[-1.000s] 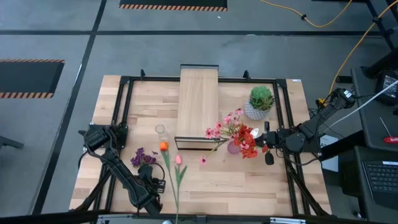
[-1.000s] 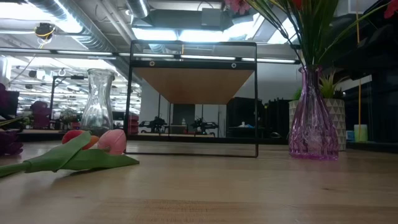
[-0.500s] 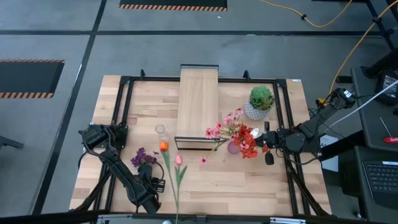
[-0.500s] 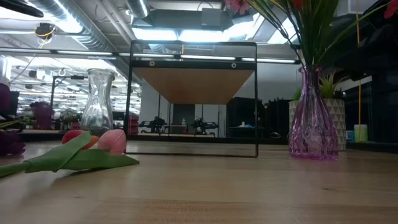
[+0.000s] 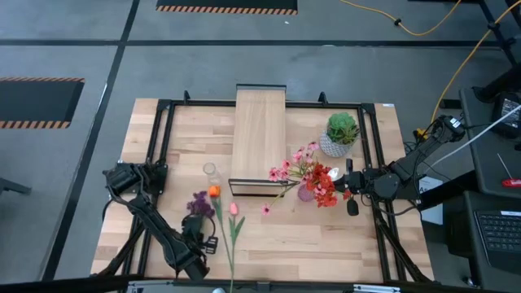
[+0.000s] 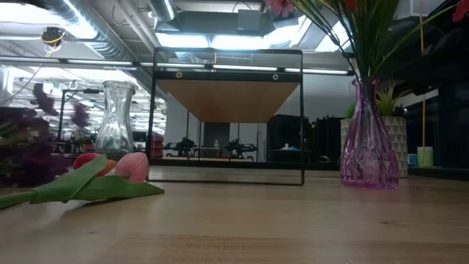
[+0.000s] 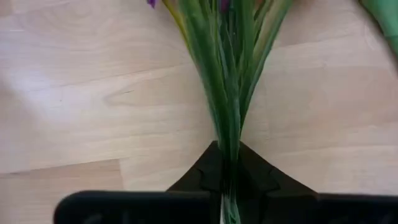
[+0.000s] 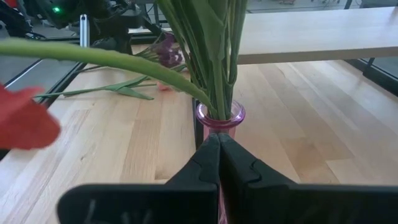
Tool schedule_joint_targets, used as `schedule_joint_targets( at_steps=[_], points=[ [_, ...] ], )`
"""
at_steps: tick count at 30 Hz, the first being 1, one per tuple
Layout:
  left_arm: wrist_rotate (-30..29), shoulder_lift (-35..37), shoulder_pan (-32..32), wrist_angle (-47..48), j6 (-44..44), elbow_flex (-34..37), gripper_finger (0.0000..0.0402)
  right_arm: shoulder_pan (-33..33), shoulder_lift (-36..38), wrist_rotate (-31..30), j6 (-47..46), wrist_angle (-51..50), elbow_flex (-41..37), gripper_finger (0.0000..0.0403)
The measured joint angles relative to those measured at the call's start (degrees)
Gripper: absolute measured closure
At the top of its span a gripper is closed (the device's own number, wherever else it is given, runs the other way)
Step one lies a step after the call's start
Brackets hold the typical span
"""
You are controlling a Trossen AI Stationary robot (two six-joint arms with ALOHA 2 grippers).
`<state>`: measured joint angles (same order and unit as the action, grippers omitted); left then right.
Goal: Pick and place flowers into a vace then onto a shelf
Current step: Put the purple flowers into the transparent vase
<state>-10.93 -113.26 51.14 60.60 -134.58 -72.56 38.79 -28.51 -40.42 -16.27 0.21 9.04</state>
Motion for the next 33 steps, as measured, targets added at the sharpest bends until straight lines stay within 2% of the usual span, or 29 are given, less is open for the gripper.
schedule_joint_targets(
  at_steps=[15, 23, 30, 33],
  points=[
    [-11.5, 10.3, 5.2, 0.5, 5.5, -0.2, 0.0389, 0.0, 0.0, 0.0, 0.1, 0.0, 0.0, 0.0401],
    [-20.2, 14.2, 8.0, -0.4, 21.2, -0.2, 0.0389, 0.0, 0.0, 0.0, 0.2, 0.0, 0.0, 0.0401],
    [-32.2, 15.4, 9.7, -5.8, 35.6, -0.2, 0.0389, 0.0, 0.0, 0.0, 0.2, 0.4, 0.0, 0.0401],
    [-34.7, 15.8, 9.7, -6.8, 39.0, -0.2, 0.0389, 0.0, 0.0, -0.6, 0.2, 0.6, 0.0, 0.0401]
  ],
)
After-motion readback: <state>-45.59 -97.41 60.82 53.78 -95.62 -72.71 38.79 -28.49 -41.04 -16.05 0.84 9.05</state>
